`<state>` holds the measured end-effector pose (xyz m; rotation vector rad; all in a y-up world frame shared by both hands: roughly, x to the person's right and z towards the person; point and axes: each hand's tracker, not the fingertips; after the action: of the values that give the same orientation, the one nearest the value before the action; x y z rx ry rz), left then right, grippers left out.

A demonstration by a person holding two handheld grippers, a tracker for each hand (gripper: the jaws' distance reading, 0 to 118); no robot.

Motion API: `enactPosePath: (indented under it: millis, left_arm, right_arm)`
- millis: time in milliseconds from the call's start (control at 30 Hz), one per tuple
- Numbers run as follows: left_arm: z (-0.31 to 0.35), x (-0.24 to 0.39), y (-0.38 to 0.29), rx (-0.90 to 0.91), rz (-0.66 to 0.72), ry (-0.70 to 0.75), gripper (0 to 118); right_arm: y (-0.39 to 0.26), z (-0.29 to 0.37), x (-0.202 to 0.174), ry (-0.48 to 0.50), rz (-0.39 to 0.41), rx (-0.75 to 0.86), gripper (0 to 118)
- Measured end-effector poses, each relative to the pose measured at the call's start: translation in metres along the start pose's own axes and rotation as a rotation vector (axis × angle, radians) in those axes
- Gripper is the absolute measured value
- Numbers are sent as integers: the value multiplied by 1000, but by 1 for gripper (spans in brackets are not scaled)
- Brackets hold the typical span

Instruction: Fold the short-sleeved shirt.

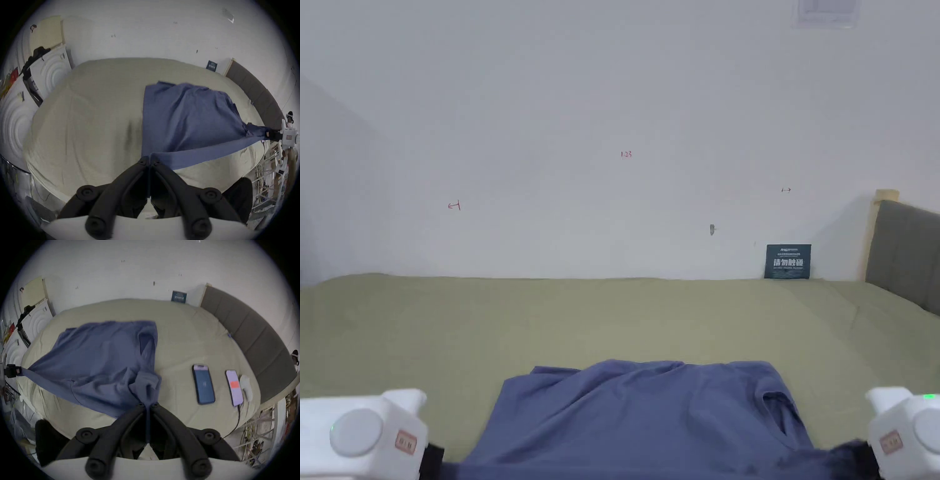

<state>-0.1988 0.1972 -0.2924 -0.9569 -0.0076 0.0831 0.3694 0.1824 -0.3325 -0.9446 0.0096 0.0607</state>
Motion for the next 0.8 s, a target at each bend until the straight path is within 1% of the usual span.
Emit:
enactPosePath:
  millis: [167, 300, 400, 433, 467, 500, 533, 567, 600, 633, 667, 767, 800]
  left_arm:
    - [-27, 0, -42, -80, 31, -15, 2]
    - [-51, -5, -60, -116, 62, -15, 2]
    - [-67, -14, -62, -130, 78, -23, 2]
    - [-67, -15, -61, -130, 80, -22, 7]
    - [-67, -16, -61, -136, 78, -17, 25]
    - [-65, -17, -60, -147, 71, 0, 71]
    - [-62, -19, -58, -152, 67, 17, 98]
    - [-56, -21, -58, -143, 65, 13, 108]
    - [-43, -16, -61, -110, 62, 9, 106]
    - [-37, -16, -60, -97, 72, -3, 106]
    - [-30, -14, -59, -70, 85, 4, 106]
    - [-17, 0, -64, 30, 111, 55, 105]
    - [-16, 4, -67, 51, 115, 54, 101]
  right_arm:
    - [-34, -22, 12, 15, -58, -70, 0]
    - [-51, -34, 10, 5, -37, -103, 0]
    - [-57, -36, 7, 5, -42, -104, 0]
    - [-57, -36, 8, 11, -56, -102, 2]
    - [-56, -34, 8, 20, -68, -109, 12]
    - [-56, -29, 8, 19, -73, -121, 46]
    - [-56, -25, 8, 17, -72, -122, 82]
    - [-56, -19, 9, 18, -72, -116, 102]
    - [-55, -10, 10, 21, -66, -60, 103]
    - [-56, -2, 7, 7, -55, -23, 99]
    - [-55, 4, 4, -13, -48, -4, 100]
    - [-56, 9, -7, -17, -52, -5, 99]
    - [-57, 7, -12, -14, -56, -10, 91]
